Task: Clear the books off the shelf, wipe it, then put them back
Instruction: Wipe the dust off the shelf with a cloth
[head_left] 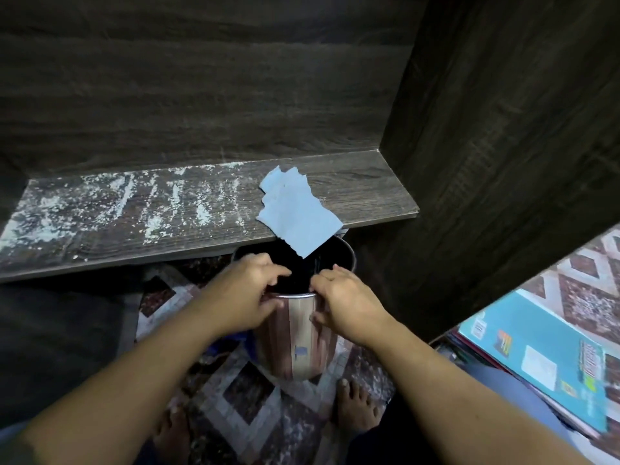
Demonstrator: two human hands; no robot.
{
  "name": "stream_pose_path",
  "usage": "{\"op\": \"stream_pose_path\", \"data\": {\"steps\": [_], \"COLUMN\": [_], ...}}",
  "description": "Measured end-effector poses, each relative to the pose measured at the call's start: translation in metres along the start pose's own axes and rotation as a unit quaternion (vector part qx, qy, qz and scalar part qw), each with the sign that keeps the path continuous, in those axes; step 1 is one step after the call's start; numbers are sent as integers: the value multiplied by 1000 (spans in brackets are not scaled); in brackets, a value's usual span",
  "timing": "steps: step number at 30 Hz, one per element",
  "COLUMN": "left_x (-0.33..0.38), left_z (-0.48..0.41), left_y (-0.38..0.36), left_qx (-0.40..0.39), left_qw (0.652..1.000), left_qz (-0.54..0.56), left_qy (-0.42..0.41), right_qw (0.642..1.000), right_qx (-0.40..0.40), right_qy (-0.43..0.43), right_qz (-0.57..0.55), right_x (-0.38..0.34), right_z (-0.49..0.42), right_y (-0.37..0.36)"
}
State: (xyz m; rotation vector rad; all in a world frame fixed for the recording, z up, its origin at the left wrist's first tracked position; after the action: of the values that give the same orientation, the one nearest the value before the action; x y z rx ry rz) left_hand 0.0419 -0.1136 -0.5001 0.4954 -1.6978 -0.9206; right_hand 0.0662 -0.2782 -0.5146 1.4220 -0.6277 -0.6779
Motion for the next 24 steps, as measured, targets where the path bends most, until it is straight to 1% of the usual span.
{"op": "stream_pose_path", "data": {"steps": [2,4,7,10,14,16,17,20,22,24], "left_x": [-5,-11,-18,-13,-14,-20,-22,-23,-26,-29], "left_z": [-11,-29,-68,-104,-130,-134,-135,-135,-135,-135], "left_y": [26,53,70,59,31,24,23,26,29,31], "left_qx": [0,24,53,24,-75,-107,-105,-65,-63,-56], "left_qw": [999,998,993,985,959,950,951,958,955,957], "left_qz": [2,-16,-88,-171,-269,-288,-284,-268,-284,-285], "left_qy": [34,48,55,15,-40,-55,-60,-80,-50,14], "right_qw": [1000,1000,999,998,998,998,998,997,996,995], "right_qx": [2,5,4,2,-20,-23,-27,-32,-29,-28], "right_qy": [13,20,19,17,23,23,21,13,10,8], "right_qz": [-11,-24,-30,-56,-51,-49,-52,-73,-86,-93], "right_x": [4,8,15,20,21,21,21,19,17,14], "right_z": [0,2,5,6,4,1,0,-4,-7,-9], "right_y": [0,1,5,8,4,-1,-3,-9,-10,-9]}}
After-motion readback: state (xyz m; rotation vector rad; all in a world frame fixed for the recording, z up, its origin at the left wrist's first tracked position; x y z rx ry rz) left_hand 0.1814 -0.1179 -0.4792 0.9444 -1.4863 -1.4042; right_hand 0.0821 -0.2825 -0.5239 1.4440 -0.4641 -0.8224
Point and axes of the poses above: each hand's wrist, its own z-axis away from the middle knuckle, its own y-axis out of the back of the hand, x = y × z, the point moved 5 cm from there along -z, towards the middle knuckle, and after that the axes turned 13 degrees about z, right-handed, at the moved point
